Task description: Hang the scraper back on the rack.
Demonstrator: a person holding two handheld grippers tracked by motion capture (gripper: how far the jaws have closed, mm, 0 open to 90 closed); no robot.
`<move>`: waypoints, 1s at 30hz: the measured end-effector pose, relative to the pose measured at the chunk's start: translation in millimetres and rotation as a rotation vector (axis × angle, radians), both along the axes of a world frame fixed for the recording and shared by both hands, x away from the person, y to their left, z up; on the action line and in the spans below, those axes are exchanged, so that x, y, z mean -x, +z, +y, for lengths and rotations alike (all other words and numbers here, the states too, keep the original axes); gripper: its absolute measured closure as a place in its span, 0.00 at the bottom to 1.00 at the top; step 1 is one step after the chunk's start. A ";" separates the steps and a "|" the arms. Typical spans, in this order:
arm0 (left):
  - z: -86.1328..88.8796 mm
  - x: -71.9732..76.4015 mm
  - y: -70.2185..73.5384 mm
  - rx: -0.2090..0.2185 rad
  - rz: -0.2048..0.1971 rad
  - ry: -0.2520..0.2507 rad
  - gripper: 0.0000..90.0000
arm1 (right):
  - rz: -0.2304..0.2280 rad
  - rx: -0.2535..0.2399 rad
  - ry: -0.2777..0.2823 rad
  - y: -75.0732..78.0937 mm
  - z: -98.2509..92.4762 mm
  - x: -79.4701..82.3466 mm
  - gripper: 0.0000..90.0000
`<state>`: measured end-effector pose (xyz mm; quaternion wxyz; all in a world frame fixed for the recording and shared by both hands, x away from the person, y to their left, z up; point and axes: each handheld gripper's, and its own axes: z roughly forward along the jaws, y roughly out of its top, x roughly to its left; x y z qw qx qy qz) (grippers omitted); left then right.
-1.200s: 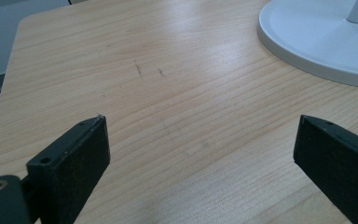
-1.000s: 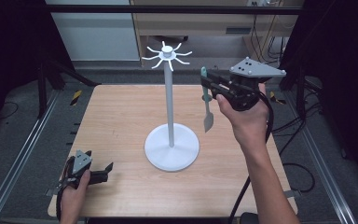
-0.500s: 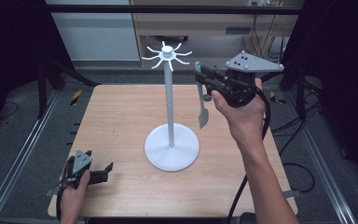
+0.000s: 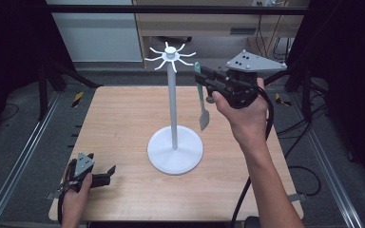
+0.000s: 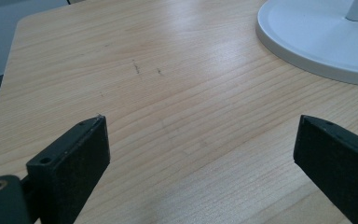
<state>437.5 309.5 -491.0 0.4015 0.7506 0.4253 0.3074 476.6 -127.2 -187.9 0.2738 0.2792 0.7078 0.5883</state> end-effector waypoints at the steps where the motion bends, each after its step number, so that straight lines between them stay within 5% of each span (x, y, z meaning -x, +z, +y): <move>1: 0.1 0.1 0.1 0.000 0.000 0.000 0.03 | 0.001 0.001 0.001 0.2 0.8 -0.2 0.83; 30: 0.9 0.1 0.3 0.007 0.000 -0.001 0.03 | 0.016 0.033 0.011 1.4 12.1 -9.7 0.83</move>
